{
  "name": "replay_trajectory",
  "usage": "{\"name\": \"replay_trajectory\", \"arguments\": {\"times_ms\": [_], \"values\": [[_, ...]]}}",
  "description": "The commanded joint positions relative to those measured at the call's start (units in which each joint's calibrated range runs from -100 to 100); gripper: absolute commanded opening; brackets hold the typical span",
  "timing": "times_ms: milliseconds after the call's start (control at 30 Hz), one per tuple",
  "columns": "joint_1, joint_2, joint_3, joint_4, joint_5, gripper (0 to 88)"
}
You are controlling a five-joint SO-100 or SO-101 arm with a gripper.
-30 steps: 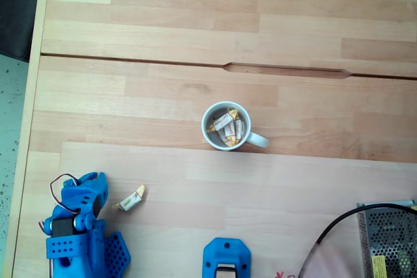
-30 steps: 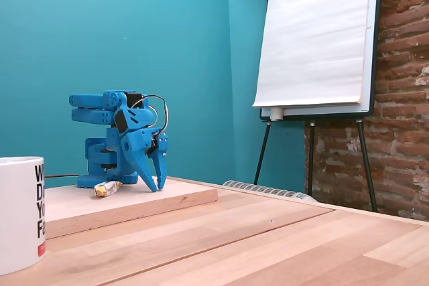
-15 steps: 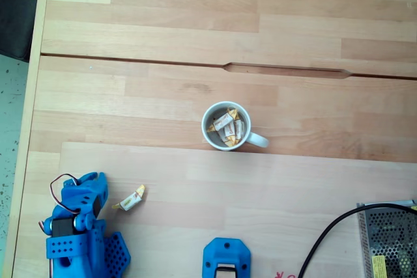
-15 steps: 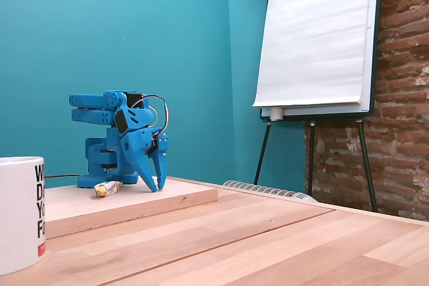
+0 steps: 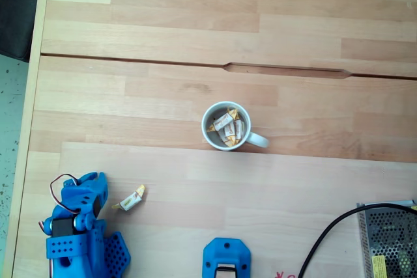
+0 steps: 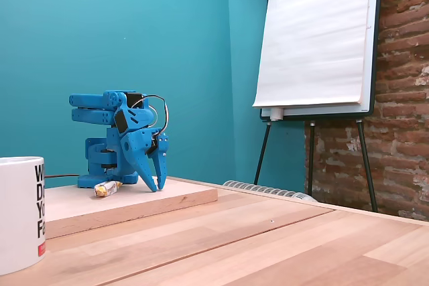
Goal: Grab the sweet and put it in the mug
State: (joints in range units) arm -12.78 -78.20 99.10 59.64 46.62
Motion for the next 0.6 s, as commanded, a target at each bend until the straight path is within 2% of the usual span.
{"name": "replay_trajectory", "arguments": {"times_ms": [0,333,467,567], "values": [[-0.59,-0.37,0.9,0.04,0.1,4.0],[-1.02,-0.37,0.9,-0.53,-0.29,4.1],[-0.59,0.84,-9.99,-0.29,-0.68,4.1],[-0.44,3.67,-19.89,0.44,-2.98,4.2]]}}
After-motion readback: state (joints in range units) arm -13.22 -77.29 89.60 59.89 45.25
